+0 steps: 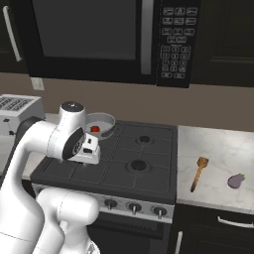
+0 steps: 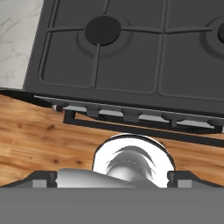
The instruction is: Put the bell pepper and eggplant in the pot. Retrieve the spatula and lightly stir the vegetables in the pot.
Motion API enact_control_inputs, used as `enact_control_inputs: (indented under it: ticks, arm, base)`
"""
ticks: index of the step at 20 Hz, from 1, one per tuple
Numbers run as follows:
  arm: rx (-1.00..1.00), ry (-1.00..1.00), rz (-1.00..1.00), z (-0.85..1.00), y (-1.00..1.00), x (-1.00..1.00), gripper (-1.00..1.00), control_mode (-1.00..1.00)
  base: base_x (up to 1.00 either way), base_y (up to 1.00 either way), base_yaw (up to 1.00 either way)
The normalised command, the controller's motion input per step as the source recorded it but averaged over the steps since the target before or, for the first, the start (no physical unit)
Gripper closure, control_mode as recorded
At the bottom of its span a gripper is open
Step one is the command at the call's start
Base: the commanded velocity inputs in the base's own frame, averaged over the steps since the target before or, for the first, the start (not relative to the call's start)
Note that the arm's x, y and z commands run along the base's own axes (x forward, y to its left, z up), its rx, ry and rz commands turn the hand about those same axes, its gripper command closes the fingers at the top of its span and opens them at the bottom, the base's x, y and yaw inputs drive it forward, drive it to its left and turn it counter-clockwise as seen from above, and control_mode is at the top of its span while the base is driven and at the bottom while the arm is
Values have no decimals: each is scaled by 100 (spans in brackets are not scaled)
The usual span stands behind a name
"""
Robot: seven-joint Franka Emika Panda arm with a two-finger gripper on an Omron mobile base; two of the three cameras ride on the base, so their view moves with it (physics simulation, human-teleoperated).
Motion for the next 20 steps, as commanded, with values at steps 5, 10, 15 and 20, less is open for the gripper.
enact_control_inputs:
  ticks: [5,10,15,20]
  arm:
    - [0,0,0,0,0,0,-100,100]
    - [0,0,0,0,0,0,-100,100]
    - [0,0,0,0,0,0,-100,100]
    - [0,0,0,0,0,0,-100,100]
  base:
    - [-4,-97,-3]
    - [3,-100,-11]
    - [2,-100,-13]
    - [19,-91,-11]
